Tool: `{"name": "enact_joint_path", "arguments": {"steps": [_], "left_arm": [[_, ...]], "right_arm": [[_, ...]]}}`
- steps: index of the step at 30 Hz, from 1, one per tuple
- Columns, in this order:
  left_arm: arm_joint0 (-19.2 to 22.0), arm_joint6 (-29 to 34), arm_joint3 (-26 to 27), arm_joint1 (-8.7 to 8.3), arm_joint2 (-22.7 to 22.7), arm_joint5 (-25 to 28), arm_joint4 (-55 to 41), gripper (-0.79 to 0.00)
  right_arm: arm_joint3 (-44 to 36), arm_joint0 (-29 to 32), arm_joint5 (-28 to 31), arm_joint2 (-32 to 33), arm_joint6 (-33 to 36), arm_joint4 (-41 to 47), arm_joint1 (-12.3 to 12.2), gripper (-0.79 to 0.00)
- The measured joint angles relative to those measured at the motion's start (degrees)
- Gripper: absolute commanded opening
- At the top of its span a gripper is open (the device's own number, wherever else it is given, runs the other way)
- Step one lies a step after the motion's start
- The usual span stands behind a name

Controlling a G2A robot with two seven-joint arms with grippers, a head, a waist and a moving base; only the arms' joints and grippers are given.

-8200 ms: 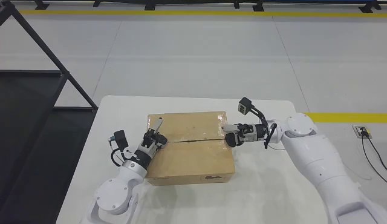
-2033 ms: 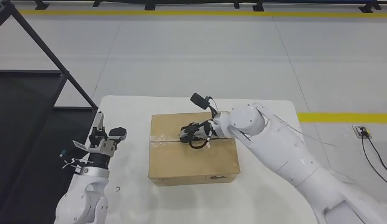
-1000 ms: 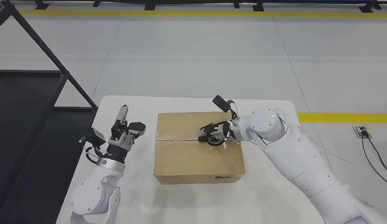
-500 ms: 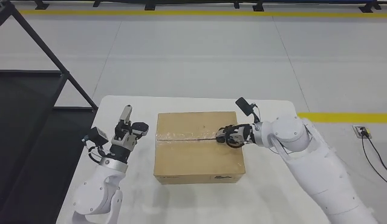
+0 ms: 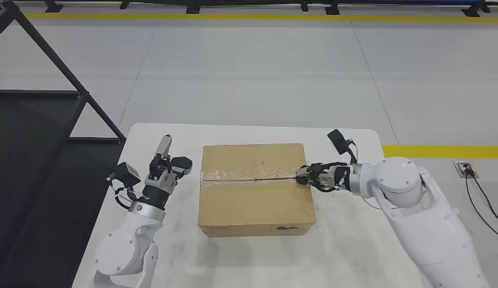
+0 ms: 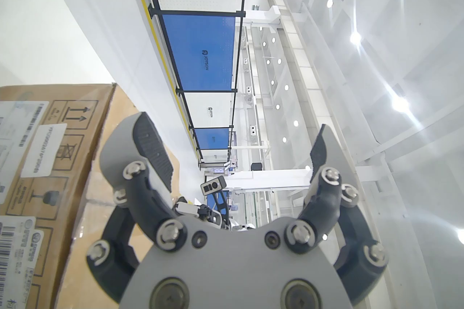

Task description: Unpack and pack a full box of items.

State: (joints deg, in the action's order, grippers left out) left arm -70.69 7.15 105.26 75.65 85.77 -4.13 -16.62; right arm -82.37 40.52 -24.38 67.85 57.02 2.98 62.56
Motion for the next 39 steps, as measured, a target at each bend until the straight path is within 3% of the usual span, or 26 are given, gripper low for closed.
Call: {"name": "enact_joint_path", "arguments": {"steps": [21, 27, 39], "left_arm": [[0.1, 0.1, 0.3, 0.05, -0.7, -0.1, 0.5, 0.0], [0.0, 0.0, 0.3, 0.05, -0.6, 0.1, 0.6, 0.0], [-1.1, -1.4, 1.1, 0.08, 1.0, 1.6, -1.0, 0.0]], "right_arm": [[-2.3, 5.9, -2.1, 5.1, -3.5, 1.1, -1.7, -0.785], [-1.9, 5.4, -0.8, 4.9, -3.7, 1.9, -1.7, -0.785], [-8.4, 6.8, 5.3, 6.0, -12.5, 4.2, -1.4, -0.785]]}}
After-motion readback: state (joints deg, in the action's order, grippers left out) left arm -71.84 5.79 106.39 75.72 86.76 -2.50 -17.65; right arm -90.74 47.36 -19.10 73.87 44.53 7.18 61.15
